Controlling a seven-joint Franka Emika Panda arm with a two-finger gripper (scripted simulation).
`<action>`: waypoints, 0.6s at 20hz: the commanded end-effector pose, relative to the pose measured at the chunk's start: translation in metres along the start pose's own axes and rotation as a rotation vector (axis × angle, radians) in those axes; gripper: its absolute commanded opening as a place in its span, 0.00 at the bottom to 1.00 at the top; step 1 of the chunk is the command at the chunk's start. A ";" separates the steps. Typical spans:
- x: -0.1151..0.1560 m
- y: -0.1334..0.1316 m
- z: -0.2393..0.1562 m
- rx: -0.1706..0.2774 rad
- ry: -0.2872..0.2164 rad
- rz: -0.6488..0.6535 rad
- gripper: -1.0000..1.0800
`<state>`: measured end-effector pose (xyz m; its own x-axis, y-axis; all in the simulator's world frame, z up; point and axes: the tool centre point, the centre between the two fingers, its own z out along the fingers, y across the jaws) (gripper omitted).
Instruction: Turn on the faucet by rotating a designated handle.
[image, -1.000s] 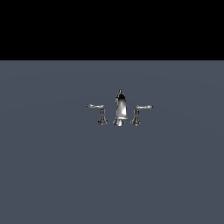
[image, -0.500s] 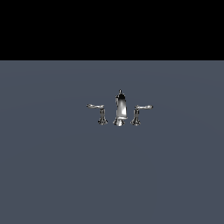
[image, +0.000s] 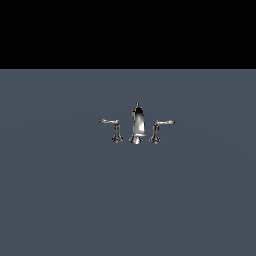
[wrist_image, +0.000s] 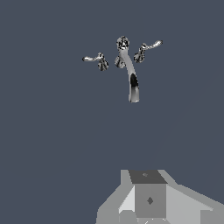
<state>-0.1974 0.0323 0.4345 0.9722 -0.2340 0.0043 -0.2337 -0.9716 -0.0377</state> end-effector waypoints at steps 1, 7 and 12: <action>0.016 -0.006 0.016 0.000 0.001 0.062 0.00; 0.058 -0.015 0.056 -0.003 0.003 0.214 0.00; 0.092 -0.017 0.087 -0.004 0.004 0.334 0.00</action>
<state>-0.1132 0.0319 0.3578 0.8614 -0.5080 -0.0032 -0.5078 -0.8608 -0.0333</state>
